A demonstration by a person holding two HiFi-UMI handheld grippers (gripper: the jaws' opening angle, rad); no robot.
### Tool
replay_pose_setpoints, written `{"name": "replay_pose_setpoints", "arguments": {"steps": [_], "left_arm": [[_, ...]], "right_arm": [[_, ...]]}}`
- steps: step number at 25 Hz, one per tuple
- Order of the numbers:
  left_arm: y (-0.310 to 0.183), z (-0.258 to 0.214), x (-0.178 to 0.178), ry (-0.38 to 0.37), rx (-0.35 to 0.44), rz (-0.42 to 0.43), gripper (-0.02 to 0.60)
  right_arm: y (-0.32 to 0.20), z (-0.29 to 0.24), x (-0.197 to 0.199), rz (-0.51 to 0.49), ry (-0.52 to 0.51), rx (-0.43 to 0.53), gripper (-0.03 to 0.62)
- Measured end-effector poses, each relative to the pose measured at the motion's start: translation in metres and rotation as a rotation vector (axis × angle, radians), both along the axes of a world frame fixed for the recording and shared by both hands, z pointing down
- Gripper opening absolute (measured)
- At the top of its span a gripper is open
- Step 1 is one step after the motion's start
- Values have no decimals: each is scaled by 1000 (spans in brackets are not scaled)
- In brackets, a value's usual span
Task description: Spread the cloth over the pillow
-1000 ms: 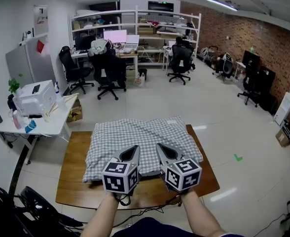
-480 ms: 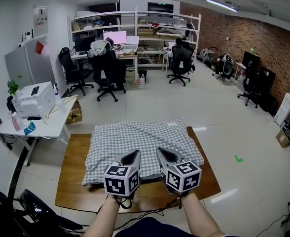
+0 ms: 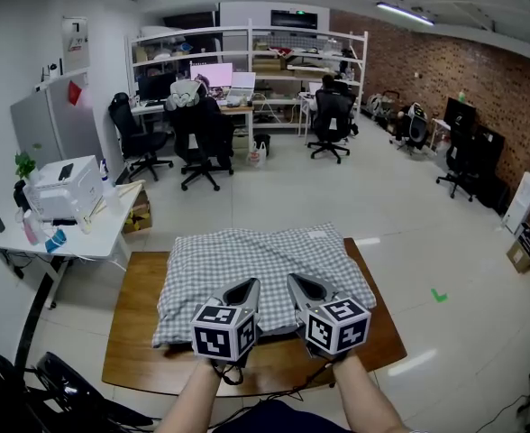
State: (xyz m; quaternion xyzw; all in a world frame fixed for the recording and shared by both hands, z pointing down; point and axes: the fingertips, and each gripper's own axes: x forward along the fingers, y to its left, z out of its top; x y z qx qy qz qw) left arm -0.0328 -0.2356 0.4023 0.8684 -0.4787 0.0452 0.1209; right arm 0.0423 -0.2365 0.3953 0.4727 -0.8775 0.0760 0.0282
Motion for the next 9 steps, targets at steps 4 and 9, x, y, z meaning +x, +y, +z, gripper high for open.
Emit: {"name": "replay_pose_setpoints", "arguments": {"steps": [4,9], "left_arm": [[-3,-2,-2,4,3,-1,10],[-5,-3,-1,11,2,4,9]], "right_arm": [[-3,0,-2,-3,1,-1,6],[-6,-3,-3,-5,2,1,6]]}}
